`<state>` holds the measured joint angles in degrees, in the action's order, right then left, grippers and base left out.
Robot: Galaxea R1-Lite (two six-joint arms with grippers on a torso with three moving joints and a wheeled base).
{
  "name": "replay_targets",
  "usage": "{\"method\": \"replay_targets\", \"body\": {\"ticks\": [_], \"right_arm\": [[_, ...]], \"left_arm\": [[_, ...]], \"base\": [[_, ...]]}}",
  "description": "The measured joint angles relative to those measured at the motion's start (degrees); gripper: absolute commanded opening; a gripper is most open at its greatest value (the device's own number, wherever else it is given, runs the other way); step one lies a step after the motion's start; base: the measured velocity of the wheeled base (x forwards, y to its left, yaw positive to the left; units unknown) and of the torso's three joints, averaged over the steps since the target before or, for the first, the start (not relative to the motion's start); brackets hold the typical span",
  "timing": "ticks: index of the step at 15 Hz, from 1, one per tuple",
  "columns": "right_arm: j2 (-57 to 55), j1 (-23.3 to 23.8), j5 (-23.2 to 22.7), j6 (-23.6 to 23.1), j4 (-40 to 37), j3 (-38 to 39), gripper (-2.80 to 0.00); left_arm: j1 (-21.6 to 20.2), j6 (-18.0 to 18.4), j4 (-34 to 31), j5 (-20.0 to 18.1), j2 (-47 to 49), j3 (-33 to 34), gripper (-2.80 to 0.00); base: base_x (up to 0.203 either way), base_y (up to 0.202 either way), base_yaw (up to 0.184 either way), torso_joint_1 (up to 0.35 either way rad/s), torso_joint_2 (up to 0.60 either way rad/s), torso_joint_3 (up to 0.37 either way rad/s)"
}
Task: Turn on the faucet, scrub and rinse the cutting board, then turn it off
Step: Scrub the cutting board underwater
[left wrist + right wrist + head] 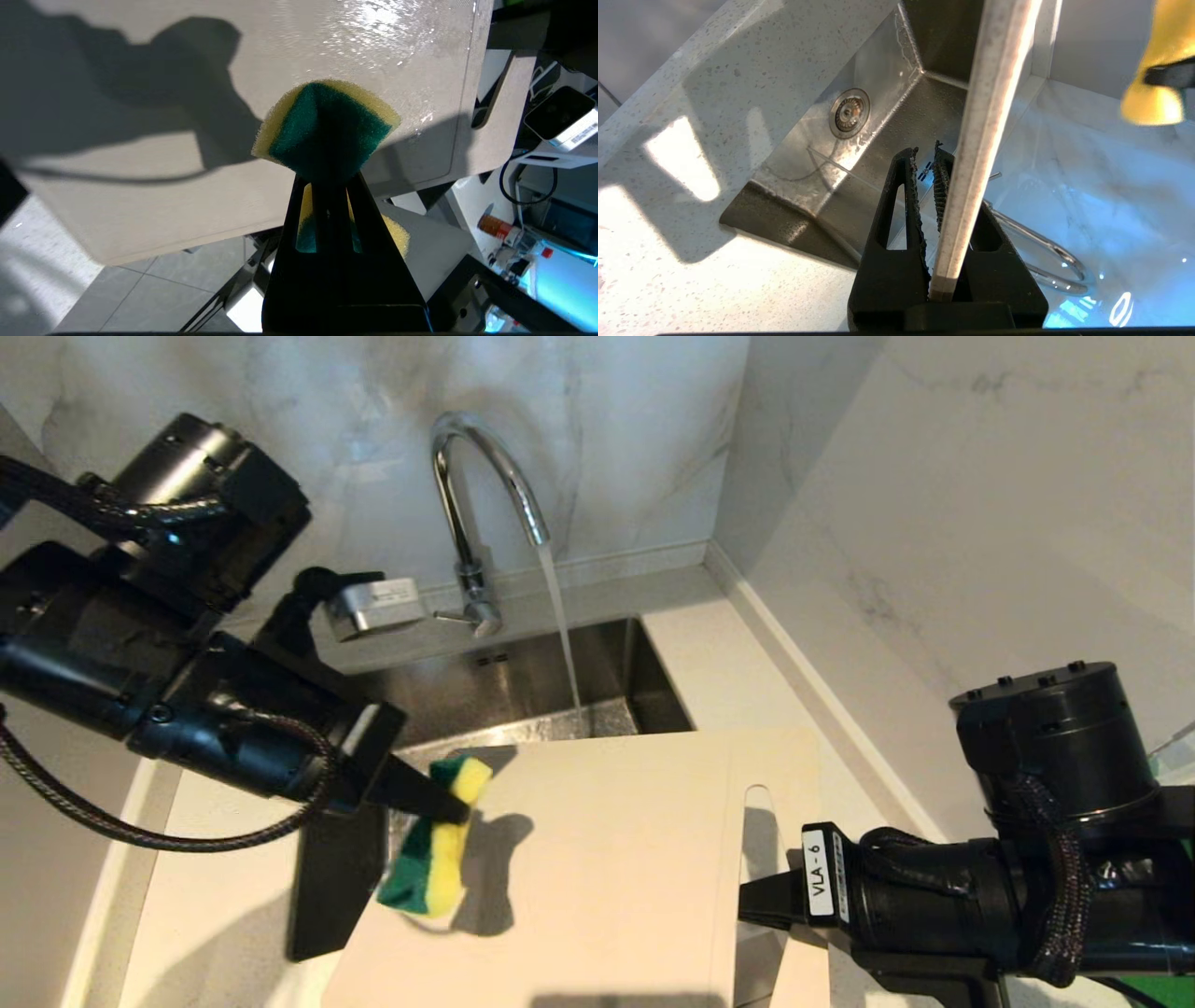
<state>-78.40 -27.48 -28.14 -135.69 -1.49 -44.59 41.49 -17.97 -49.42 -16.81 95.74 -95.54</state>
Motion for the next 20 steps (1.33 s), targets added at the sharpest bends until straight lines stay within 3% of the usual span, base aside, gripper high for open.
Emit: {"method": "replay_targets", "body": {"ticks": [4, 8, 12, 15, 20], "right_arm": [[0.6, 0.1, 0.0, 0.2, 0.0, 0.0, -2.8], [1.1, 0.1, 0.0, 0.6, 0.0, 0.1, -2.8], [2.0, 0.7, 0.1, 1.5, -0.2, 0.1, -2.8], [2.4, 0.8, 0.1, 1.5, -0.1, 0.0, -2.8], [2.4, 0.8, -0.1, 1.6, 0.2, -0.2, -2.8]], "left_arm": [[6.6, -4.9, 0.0, 1.1, 8.7, -7.9, -2.8], [8.5, -6.6, 0.0, 1.6, 13.9, -10.0, -2.8], [6.5, -6.6, 0.9, 3.2, 14.1, -2.5, -2.8], [4.1, -6.4, 6.0, 3.3, 11.5, 6.5, -2.8], [-7.0, -2.0, 14.8, 2.9, 6.3, 22.0, -2.8]], "base": [[0.0, 0.0, 0.0, 0.0, 0.0, 0.0], [0.0, 0.0, 0.0, 0.0, 0.0, 0.0], [0.0, 0.0, 0.0, 0.0, 0.0, 0.0], [0.0, 0.0, 0.0, 0.0, 0.0, 0.0], [0.0, 0.0, 0.0, 0.0, 0.0, 0.0]]}}
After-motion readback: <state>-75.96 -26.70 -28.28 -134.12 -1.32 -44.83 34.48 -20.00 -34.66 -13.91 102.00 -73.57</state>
